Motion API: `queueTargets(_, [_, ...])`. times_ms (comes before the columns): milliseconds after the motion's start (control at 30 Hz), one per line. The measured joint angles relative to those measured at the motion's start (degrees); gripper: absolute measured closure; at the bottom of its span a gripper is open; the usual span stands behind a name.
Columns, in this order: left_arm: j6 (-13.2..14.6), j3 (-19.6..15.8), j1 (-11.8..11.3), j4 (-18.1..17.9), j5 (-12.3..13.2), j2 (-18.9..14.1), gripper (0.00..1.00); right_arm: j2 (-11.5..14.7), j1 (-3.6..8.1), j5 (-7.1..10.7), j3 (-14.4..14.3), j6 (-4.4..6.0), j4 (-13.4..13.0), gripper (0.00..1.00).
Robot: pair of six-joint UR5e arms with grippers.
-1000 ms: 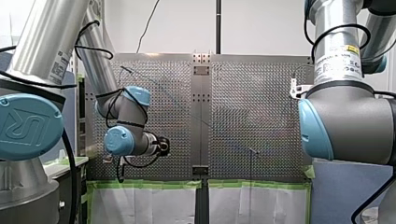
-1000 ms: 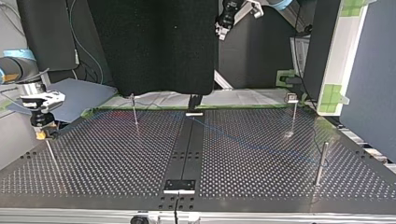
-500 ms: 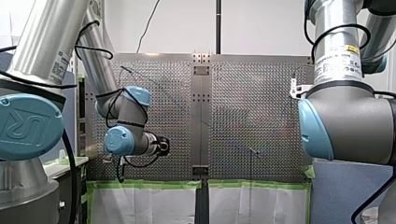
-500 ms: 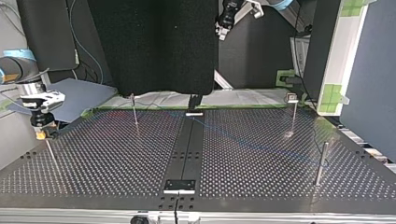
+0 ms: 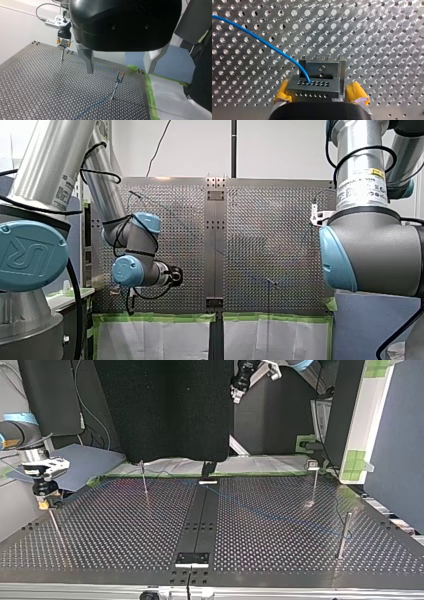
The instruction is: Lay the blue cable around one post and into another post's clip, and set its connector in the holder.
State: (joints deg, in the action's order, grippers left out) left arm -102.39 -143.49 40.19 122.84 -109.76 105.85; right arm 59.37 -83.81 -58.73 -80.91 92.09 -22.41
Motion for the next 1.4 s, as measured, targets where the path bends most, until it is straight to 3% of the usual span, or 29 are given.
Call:
queueTargets(300, [0.00, 0.30, 0.00, -2.65, -0.07, 0.00, 0.02, 0.00, 0.00, 0.00, 0.00, 0.00, 0.00, 0.00])
queueTargets(1400, [0.00, 0.42, 0.00, -2.86, -0.15, 0.00, 0.02, 0.00, 0.00, 0.00, 0.00, 0.00, 0.00, 0.00])
